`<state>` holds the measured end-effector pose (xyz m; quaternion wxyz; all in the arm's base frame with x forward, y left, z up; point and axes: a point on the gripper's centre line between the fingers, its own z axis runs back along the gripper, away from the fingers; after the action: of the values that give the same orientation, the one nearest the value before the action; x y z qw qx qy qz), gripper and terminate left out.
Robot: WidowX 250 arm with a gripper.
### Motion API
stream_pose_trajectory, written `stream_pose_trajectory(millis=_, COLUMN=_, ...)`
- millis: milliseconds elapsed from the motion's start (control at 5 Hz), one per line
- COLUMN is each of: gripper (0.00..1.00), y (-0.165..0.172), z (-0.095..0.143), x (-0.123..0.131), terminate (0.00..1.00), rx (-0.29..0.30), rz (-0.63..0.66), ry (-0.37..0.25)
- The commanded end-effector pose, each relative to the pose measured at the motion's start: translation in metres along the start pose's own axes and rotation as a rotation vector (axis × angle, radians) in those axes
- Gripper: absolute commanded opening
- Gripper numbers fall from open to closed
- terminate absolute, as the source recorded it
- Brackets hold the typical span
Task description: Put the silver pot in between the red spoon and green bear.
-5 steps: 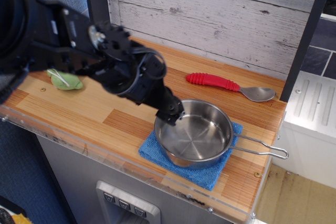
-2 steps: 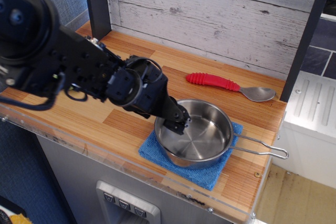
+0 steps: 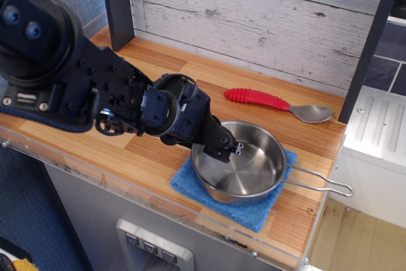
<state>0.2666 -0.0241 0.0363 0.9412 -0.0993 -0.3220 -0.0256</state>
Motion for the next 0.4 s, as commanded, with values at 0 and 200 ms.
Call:
stream_pose_trajectory(millis=0, gripper=0.00, y=-0.0047, z=0.0055, x=0.0042, terminate=0.00, rx=0.009, rz=-0.016, ry=-0.020)
stream_pose_trajectory(millis=200, gripper=0.00, y=-0.0028, z=0.0081, x=0.0056, terminate=0.00, rx=0.020, rz=-0.007, ry=-0.026)
